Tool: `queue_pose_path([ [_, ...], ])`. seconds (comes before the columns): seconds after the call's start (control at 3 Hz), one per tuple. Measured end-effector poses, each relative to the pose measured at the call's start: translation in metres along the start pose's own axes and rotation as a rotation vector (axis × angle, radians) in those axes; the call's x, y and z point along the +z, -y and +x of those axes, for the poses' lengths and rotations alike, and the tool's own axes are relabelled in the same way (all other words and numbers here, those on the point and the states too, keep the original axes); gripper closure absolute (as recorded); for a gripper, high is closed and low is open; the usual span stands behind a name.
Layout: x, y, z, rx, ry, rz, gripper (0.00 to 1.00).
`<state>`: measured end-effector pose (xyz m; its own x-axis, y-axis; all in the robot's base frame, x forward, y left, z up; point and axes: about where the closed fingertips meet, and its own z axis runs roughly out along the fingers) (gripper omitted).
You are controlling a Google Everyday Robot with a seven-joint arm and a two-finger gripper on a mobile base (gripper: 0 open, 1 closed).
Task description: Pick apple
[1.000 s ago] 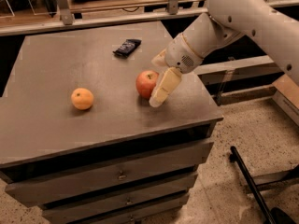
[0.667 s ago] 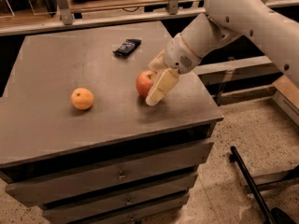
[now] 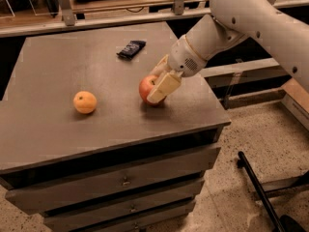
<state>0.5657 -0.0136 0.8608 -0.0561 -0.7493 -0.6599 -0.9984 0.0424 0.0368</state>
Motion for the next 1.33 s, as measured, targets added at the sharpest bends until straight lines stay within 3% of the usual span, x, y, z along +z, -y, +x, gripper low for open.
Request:
queue_pose_path([
  [0.33,-0.011,0.002,-0.023,-0.038,0.055,-0.005,0.95],
  [1.0,-0.087,-0.012,-0.104,-0.194,0.072,0.054,1.0],
  [1.33,-0.088,-0.011,-0.107,-0.199,0.079,0.057,1.0],
])
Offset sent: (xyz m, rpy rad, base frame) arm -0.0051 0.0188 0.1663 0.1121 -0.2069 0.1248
